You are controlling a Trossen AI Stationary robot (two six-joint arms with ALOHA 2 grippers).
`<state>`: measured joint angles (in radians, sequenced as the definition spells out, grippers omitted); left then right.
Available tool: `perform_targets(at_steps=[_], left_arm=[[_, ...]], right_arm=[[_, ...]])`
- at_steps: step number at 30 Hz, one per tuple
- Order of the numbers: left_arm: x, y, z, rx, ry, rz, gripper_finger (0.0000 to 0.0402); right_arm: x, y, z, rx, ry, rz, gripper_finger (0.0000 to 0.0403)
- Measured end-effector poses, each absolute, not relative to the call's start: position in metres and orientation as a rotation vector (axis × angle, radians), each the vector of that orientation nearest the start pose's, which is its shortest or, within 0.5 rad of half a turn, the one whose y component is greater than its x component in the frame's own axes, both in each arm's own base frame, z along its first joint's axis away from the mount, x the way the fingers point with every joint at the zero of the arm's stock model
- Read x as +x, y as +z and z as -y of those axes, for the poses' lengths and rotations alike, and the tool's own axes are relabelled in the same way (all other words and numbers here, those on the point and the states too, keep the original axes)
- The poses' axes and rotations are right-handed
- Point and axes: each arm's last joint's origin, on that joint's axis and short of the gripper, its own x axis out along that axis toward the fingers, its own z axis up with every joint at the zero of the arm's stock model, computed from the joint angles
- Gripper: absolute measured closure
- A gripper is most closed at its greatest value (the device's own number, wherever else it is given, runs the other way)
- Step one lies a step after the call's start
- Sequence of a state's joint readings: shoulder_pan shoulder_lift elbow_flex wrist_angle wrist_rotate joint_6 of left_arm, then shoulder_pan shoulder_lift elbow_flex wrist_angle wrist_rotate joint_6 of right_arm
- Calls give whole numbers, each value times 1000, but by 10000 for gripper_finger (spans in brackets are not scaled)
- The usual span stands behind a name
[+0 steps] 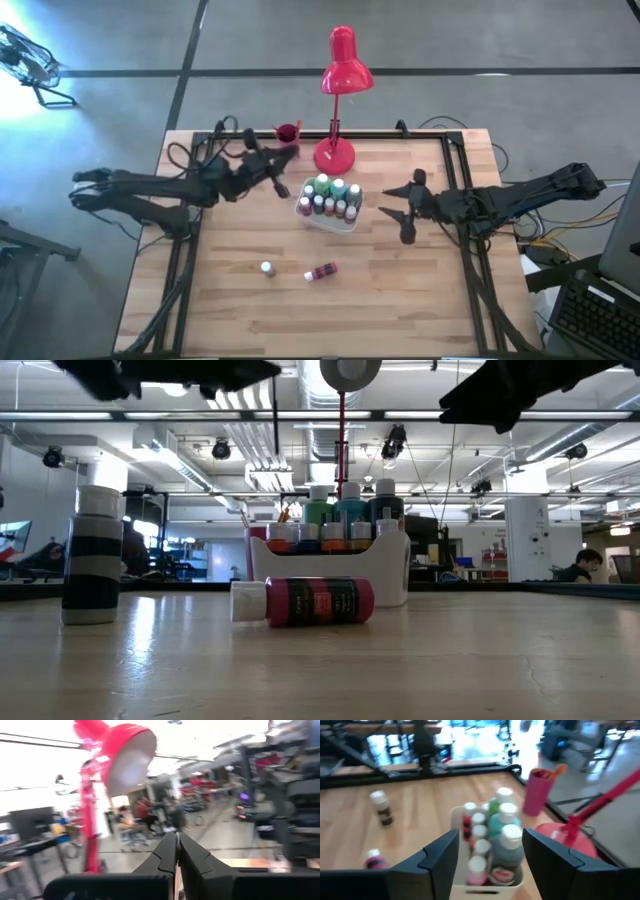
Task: Pick & Place Paint Supplies
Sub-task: Put the silver paint brush bottle into the red cup
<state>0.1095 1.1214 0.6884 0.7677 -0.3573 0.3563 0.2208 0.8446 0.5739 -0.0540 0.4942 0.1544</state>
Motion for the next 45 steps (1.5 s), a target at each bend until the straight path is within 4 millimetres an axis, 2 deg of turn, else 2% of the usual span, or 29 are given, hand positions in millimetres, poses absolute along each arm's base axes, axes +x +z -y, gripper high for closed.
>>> perform_targets(at_steps=[8,15,19,24,29,45], left_arm=[[216,284,-77,248,695,283,394],[204,272,-111,197,755,271,394],[209,268,-128,164,776,253,394],[227,256,-146,184,781,174,394],[237,244,-162,181,852,169,394],[241,209,-183,106,924,92,394]], right_arm=[[184,264,-24,42,-404,-221,208],[185,268,-19,30,-424,-195,219],[186,268,-18,30,-431,-192,225],[185,267,-18,26,-429,-196,233],[185,265,-18,22,-429,-210,239],[185,262,-18,4,-428,-224,249]])
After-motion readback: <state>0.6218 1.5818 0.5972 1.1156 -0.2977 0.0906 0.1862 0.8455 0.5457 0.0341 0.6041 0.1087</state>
